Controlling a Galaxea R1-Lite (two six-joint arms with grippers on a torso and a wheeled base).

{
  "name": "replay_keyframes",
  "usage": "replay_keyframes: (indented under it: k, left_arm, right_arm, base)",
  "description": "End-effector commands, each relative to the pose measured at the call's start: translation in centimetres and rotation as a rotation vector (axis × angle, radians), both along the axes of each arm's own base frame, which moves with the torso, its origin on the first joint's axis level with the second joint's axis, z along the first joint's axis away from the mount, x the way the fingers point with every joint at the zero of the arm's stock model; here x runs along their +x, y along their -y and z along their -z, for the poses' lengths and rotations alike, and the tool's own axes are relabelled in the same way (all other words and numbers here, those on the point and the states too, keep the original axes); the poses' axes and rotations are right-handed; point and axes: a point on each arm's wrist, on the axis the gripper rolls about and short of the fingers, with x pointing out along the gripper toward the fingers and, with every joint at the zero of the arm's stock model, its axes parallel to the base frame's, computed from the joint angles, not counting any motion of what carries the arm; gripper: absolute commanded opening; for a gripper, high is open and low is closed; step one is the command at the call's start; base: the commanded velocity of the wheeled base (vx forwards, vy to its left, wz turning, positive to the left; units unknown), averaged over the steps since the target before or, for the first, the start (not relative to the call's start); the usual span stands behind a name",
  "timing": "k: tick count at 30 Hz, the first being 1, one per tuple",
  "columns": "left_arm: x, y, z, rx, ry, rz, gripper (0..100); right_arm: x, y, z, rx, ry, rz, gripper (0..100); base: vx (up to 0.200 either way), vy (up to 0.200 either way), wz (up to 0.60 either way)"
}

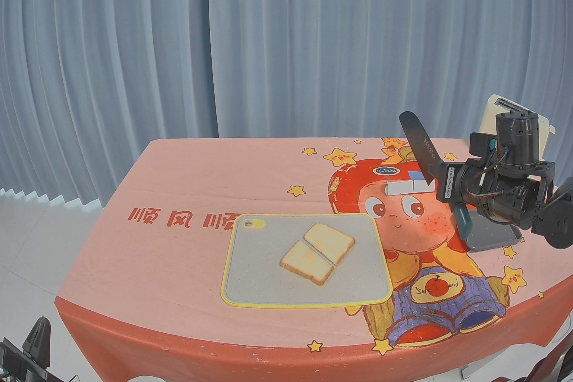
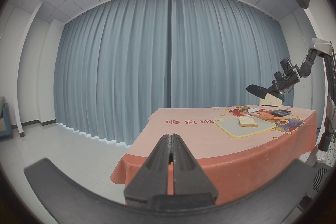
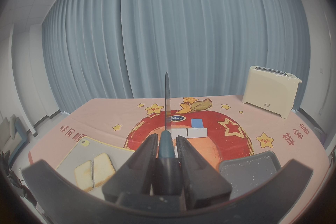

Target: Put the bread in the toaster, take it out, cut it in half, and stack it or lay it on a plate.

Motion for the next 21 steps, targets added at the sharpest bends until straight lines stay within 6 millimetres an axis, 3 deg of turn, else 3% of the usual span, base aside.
replay_keyframes:
  k: [1, 21]
  left_arm:
    - [0.1, 0.0, 0.5, 0.000, -0.007, 0.000, 0]
    - [0.1, 0.0, 0.5, 0.000, -0.007, 0.000, 0]
  right_arm:
    - [0.1, 0.0, 0.0, 0.002, -0.001, 0.001, 0]
    - [1.7, 0.8, 1.6, -0.006, -0.050, 0.055, 0]
  base:
    - [0.000, 0.000, 0.00]
    - [0.000, 0.000, 0.00]
